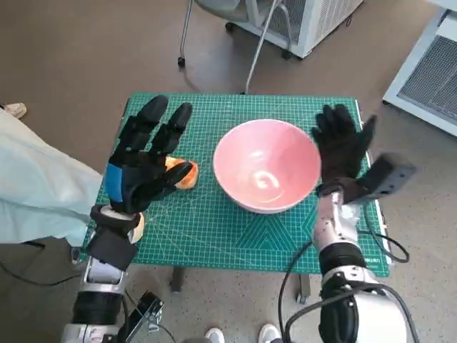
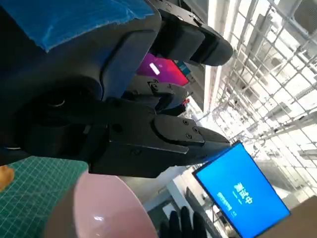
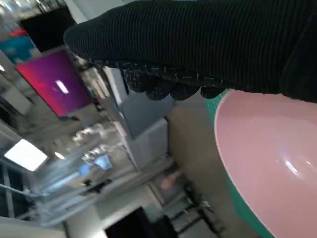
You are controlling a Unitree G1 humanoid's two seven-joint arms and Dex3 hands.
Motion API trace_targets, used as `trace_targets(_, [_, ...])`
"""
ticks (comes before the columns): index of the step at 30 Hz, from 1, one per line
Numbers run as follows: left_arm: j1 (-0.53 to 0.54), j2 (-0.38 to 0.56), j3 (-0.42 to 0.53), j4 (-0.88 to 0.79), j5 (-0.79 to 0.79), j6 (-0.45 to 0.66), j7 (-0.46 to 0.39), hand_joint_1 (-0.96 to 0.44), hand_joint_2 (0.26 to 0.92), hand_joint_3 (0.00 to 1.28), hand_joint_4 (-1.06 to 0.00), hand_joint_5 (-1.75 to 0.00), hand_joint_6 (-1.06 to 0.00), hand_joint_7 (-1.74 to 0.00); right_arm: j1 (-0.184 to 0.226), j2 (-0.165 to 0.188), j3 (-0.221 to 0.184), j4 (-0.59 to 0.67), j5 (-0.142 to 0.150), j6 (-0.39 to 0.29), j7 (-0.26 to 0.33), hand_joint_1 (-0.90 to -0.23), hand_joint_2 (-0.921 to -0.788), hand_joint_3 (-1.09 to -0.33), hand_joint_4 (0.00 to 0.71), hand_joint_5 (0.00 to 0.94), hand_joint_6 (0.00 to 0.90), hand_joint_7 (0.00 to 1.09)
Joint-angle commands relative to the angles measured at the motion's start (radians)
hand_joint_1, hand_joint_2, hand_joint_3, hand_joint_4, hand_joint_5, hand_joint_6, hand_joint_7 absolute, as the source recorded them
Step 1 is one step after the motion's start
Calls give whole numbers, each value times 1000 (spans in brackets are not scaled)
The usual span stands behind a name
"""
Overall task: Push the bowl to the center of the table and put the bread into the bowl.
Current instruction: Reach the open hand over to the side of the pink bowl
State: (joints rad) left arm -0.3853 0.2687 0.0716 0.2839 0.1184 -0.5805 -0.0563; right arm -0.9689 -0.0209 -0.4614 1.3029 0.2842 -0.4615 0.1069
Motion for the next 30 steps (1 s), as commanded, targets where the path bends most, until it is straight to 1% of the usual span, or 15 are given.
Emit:
trace_targets(1, [24, 5, 7, -38, 9, 23, 12, -129, 921, 122, -412, -5, -249, -560, 4, 16, 15, 21, -23, 36, -19, -476, -921, -712, 364, 18, 196, 611])
trace_targets(4, [29, 5, 9, -50, 9, 33, 15, -129, 921, 123, -413, -6, -232, -590, -3, 18, 15, 22, -27, 49, -23, -476, -921, -712, 382, 26, 202, 615])
trace_targets(9, [38, 4, 12, -70, 6, 50, 16, -113, 921, 126, -413, -6, -203, -641, -14, 14, 19, 23, -32, 68, -32, -474, -921, -707, 369, 17, 204, 619])
trace_targets(12, [44, 4, 14, -82, 0, 59, 14, -104, 921, 127, -413, -6, -194, -658, -22, 5, 23, 22, -36, 76, -39, -471, -921, -702, 364, 14, 205, 621])
trace_targets(15, [50, 6, 18, -94, -4, 68, 13, -92, 921, 129, -413, -6, -187, -677, -28, -7, 30, 19, -44, 73, -43, -470, -921, -696, 368, 14, 206, 623])
trace_targets(19, [57, 11, 25, -107, -12, 79, 8, -83, 921, 129, -413, -7, -171, -711, -34, -23, 38, 10, -52, 51, -38, -467, -921, -689, 377, 18, 211, 628])
trace_targets(21, [57, 16, 32, -114, -20, 88, 4, -77, 921, 126, -412, -7, -160, -732, -38, -30, 43, 2, -59, 27, -31, -463, -921, -689, 386, 21, 216, 635])
trace_targets(23, [55, 23, 39, -120, -27, 98, -1, -72, 921, 126, -412, -7, -157, -739, -39, -37, 54, -7, -72, -2, -26, -461, -921, -693, 388, 21, 210, 646])
trace_targets(24, [54, 27, 43, -122, -30, 104, -4, -60, 920, 129, -412, -9, -135, -786, -39, -41, 63, -14, -82, -23, -25, -453, -921, -718, 377, 10, 176, 688])
trace_targets(26, [44, 57, 63, -137, -41, 129, -21, -52, 919, 129, -411, -10, -129, -796, -31, -60, 114, -62, -133, -138, -13, -457, -921, -723, 384, 13, 158, 682])
trace_targets(27, [39, 69, 70, -143, -44, 139, -28, -49, 918, 129, -410, -10, -126, -803, -28, -67, 131, -78, -149, -178, -7, -462, -921, -725, 387, 14, 151, 679])
trace_targets(28, [30, 93, 75, -148, -39, 154, -44, -46, 916, 128, -410, -11, -120, -814, -22, -74, 146, -99, -162, -226, 9, -470, -921, -729, 391, 16, 141, 675])
trace_targets(29, [23, 108, 77, -150, -35, 163, -54, -31, 908, 124, -405, -9, -101, -814, -18, -78, 153, -110, -168, -253, 20, -486, -921, -729, 395, 17, 142, 676])
trace_targets(30, [13, 144, 77, -153, -18, 181, -78, -25, 905, 123, -404, -9, -95, -815, -11, -81, 163, -128, -174, -288, 35, -492, -921, -730, 397, 18, 142, 677])
